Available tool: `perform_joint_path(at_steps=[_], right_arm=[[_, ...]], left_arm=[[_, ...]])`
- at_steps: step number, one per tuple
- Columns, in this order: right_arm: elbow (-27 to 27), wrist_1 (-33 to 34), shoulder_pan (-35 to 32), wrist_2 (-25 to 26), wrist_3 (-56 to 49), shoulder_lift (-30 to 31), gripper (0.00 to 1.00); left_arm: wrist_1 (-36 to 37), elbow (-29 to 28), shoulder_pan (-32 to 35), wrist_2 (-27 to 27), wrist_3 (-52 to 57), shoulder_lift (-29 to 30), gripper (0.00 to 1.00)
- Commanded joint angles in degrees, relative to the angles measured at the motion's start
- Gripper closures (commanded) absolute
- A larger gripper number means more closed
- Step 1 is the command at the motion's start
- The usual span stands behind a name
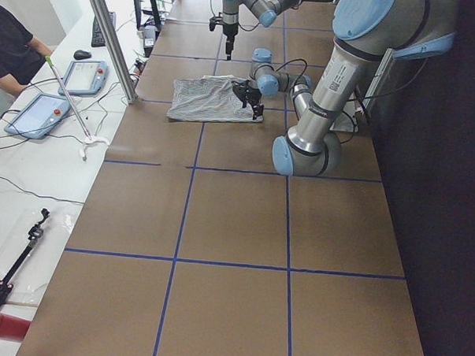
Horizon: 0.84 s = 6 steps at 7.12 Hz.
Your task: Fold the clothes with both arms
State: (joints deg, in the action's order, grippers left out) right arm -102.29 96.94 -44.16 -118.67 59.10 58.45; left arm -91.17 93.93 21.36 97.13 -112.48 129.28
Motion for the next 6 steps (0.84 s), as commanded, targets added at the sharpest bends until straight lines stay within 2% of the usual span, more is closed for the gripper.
perform_joint_path(at_steps=[1,6], right_arm=[[0.07,0.0,0.03,-0.07,-0.13,-0.09,0.0],[0.07,0.0,0.12,0.02,0.05,-0.35,0.0]], left_arm=[[0.29,0.03,-2.28,-0.1,-1.78,-0.26,0.04],[2.57,1.7,-3.08,-0.1,-2.74,-0.88,0.11]])
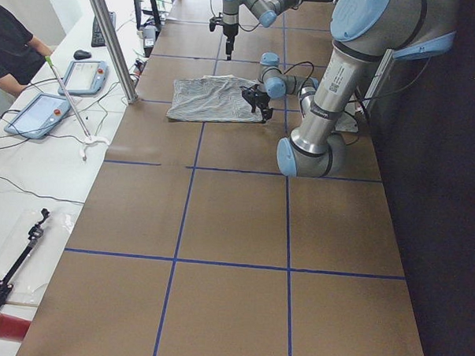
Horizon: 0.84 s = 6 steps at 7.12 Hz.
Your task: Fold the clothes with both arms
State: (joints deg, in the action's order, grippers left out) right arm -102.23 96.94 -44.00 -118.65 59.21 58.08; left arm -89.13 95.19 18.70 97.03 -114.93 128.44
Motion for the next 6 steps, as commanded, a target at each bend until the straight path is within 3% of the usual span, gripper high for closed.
perform_joint_path(at_steps=[1,2,3,4,5,6], right_arm=[[-0.07,0.0,-0.04,0.0,-0.06,0.11,0.0],[-0.07,0.0,0.05,0.0,0.03,0.02,0.0],[-0.07,0.0,0.05,0.09,0.03,0.02,0.0],[-0.24,0.09,0.05,0.0,0.03,0.02,0.0],[0.01,0.09,0.05,0.09,0.03,0.02,0.0],[0.02,0.09,0.05,0.09,0.03,-0.07,0.0]], left_arm=[[0.45,0.35,-1.11,-0.08,-0.99,-0.03,0.14],[0.36,0.35,-1.29,-0.09,-1.17,-0.03,0.19],[0.36,0.35,-1.29,-0.17,-2.13,-0.12,0.36],[0.36,0.35,-1.29,-0.17,-2.23,-0.21,0.47],[0.36,0.35,-1.29,-0.17,-2.14,-0.3,0.54],[0.45,0.35,-1.21,-0.26,-1.97,-0.3,0.56]])
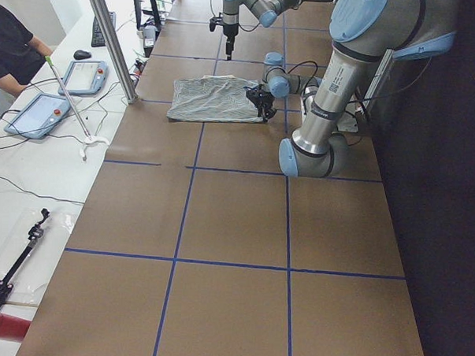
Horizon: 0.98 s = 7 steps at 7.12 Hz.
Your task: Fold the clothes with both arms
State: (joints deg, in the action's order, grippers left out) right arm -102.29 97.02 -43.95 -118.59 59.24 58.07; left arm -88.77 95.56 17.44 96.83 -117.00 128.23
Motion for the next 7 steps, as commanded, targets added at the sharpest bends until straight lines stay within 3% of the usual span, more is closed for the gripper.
perform_joint_path(at_steps=[1,2,3,4,7], right_arm=[[0.08,0.01,-0.08,0.03,0.0,0.02,0.0],[0.08,0.01,0.0,0.03,0.0,0.02,0.0],[0.16,0.01,0.01,0.03,0.0,-0.07,0.0],[0.25,0.01,0.01,0.03,-0.09,0.02,0.0],[0.43,-0.07,0.01,0.03,-0.09,0.11,0.0]], left_arm=[[0.09,0.06,-0.03,-0.06,0.37,-0.34,0.56],[0.26,0.59,0.05,-0.06,0.54,-0.61,0.53],[1.14,2.33,0.05,-0.06,1.15,-1.39,0.32],[3.93,5.05,0.05,-0.06,2.55,-2.18,0.27],[4.57,5.69,0.05,-1.02,3.52,-2.28,0.27]])
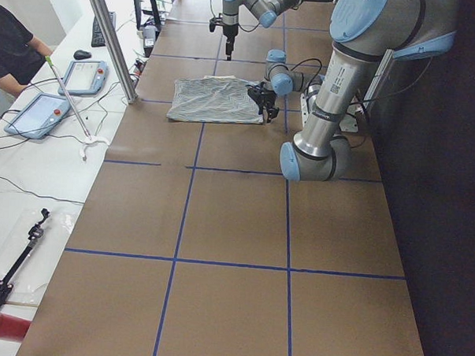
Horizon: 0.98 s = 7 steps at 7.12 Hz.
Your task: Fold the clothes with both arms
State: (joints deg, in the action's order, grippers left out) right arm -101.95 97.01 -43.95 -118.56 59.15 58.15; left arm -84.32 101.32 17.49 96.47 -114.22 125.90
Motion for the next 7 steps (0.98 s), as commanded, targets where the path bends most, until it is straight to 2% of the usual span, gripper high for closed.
perform_joint_path(at_steps=[1,2,7], right_arm=[[0.09,0.02,0.0,0.0,-0.09,0.12,0.0],[0.09,0.02,-0.08,0.09,0.0,0.04,0.0],[0.17,0.02,0.0,0.09,0.0,0.12,0.0]], left_arm=[[0.03,-0.33,0.26,-0.84,1.98,0.13,0.27],[-0.14,-0.59,0.44,-2.58,2.94,0.13,0.27],[-4.1,-4.37,0.71,-2.86,3.39,0.39,0.27]])
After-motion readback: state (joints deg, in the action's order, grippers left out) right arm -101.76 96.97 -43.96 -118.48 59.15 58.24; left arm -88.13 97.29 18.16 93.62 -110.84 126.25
